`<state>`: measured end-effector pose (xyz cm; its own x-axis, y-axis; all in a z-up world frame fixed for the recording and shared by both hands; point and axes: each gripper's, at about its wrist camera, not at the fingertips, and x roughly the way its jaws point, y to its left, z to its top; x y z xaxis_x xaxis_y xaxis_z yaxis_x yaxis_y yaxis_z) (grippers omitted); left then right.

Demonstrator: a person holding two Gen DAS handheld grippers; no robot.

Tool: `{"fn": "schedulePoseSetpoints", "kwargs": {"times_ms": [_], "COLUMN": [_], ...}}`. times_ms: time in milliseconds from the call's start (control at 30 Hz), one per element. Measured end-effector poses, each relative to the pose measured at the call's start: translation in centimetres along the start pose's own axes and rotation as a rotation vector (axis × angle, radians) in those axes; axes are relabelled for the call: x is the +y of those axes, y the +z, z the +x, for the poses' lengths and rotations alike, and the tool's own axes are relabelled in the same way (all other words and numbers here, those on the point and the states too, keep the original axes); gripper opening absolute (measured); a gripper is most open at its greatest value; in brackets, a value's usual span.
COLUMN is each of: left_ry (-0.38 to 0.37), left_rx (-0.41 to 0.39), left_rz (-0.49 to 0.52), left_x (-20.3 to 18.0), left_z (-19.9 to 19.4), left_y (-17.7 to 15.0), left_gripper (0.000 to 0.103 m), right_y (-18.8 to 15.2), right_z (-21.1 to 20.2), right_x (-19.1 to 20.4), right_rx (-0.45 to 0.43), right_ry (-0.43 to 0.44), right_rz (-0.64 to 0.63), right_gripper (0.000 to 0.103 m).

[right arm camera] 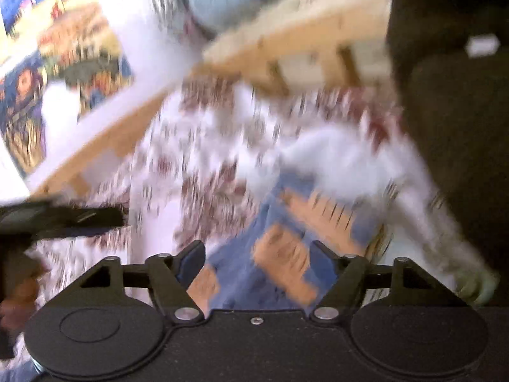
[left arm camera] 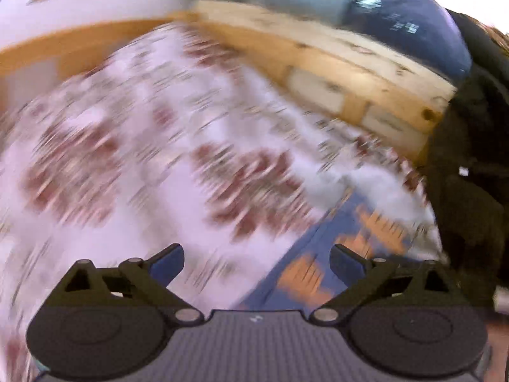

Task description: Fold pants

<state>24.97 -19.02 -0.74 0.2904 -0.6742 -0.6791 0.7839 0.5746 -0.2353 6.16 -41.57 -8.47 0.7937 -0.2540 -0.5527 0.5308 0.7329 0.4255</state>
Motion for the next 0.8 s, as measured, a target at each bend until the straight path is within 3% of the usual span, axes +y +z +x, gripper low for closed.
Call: {"fn": "schedulePoseSetpoints", "kwargs": {"times_ms": [133, 267, 300, 367, 467, 600, 667, 800], "left_ry": [0.070, 0.174, 0.180, 0.122, 0.096, 0.054, 0.030, 0.097], "left_rx": [0.043, 0.076, 0.063, 0.004, 0.026, 0.046, 0.025, 0.049], "left_rz": [-0.056, -0.174, -0.240, -0.320, -0.343, -0.331, -0.293, -0.206], "left_x": [3.6, 7.8, 9.6, 12.1, 12.9, 12.9, 13.4, 15.4], "left_z": [-4.4, -5.6, -5.9, -7.0, -8.2, -11.0, -12.4, -11.9], "left_y": [-6.4, -11.4, -12.6, -14.1, -13.4, -11.7, -11.0, -8.0], "left_gripper": [0.101, 0.101, 0.101, 0.098, 0.099, 0.103, 0.103, 0.103], "right_y": [-0.1, -0.1, 0.0, -0.1, -0.2, -0.6, -1.2, -2.6], "right_z": [0.7, 1.3, 1.4, 1.3, 1.3, 0.3, -0.5, 1.2], "right_x": [-0.7, -2.1, -2.5, -3.0, -2.9, -1.1, 0.8, 6.6], "right_rx": [0.048, 0.059, 0.055, 0.048, 0.054, 0.092, 0.093, 0.144], "right_ry": [-0.031, -0.089, -0.102, -0.108, -0.120, -0.104, -0.062, 0.102], "right_rz": [0.032, 0.088, 0.104, 0.121, 0.108, 0.087, -0.017, -0.317], "right_gripper": [0.090, 0.091, 0.090, 0.089, 0.090, 0.099, 0.102, 0.102]}}
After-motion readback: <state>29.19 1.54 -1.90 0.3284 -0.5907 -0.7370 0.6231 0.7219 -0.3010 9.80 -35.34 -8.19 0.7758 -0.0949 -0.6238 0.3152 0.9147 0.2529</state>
